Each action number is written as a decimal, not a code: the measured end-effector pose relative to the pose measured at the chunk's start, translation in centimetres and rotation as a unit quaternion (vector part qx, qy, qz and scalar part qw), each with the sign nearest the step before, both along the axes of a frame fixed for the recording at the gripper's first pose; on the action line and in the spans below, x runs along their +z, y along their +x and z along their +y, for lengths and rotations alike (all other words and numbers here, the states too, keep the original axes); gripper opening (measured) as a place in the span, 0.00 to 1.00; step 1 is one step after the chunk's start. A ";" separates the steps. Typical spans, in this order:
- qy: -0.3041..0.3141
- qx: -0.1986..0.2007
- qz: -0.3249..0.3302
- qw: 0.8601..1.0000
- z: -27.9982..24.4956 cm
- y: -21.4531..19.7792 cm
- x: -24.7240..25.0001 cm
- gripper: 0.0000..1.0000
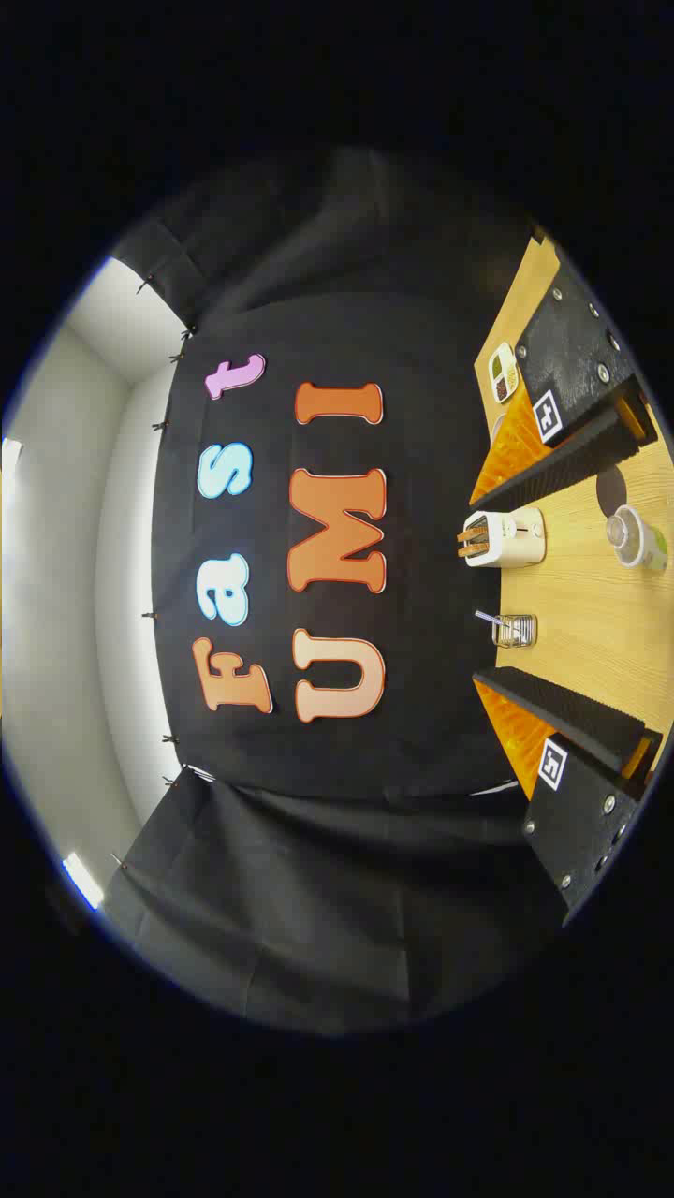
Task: Take the bottle from table, then pour the juice into the cup, finally place the bottle on the coaster
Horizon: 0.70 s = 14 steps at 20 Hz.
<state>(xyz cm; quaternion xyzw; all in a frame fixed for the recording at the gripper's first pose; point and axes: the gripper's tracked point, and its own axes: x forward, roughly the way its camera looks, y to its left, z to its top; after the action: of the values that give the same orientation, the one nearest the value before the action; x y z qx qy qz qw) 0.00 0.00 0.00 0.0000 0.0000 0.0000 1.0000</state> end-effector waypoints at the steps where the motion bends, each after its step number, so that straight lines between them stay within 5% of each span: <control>1: -0.010 -0.001 0.002 1.000 0.0 0.1 -0.1 0.99; 14: -0.005 -0.003 0.002 1.000 -0.2 -0.4 0.3 0.99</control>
<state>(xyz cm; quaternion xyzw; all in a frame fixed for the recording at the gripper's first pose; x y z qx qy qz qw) -0.43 -0.16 0.29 -0.0052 0.0021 -0.0034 1.0000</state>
